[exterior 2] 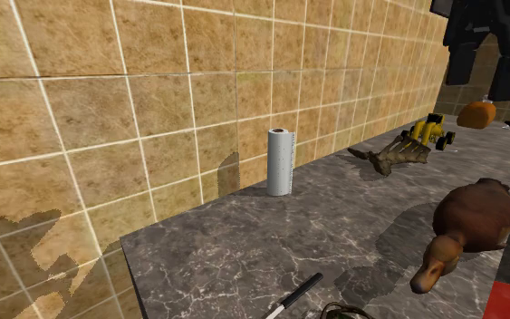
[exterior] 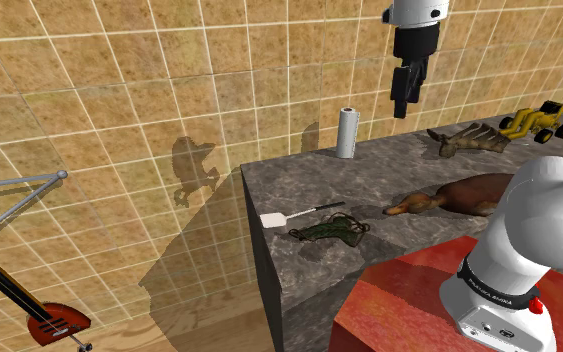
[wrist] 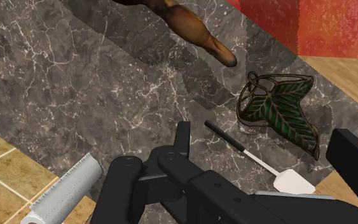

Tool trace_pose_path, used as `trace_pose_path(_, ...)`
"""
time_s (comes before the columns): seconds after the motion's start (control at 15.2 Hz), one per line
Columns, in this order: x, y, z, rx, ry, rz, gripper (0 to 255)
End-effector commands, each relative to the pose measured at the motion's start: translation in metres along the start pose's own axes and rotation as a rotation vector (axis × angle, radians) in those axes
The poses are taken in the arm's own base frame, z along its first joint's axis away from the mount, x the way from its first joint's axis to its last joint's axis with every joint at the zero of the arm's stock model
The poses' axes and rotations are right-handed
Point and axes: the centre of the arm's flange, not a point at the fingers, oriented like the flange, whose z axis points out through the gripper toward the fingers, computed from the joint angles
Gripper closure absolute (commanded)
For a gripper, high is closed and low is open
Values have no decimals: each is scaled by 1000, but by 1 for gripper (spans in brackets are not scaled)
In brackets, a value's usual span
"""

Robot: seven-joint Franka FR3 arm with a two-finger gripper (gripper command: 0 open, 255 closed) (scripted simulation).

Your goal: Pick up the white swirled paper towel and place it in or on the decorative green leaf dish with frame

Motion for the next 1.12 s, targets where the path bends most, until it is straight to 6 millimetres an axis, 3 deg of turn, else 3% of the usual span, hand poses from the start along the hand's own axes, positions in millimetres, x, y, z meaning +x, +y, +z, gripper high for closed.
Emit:
trace_pose_path(0.0,0,0,0,0,0,0,0)
trace_pose_path(1.06,124,158,63,4,17,-30,0)
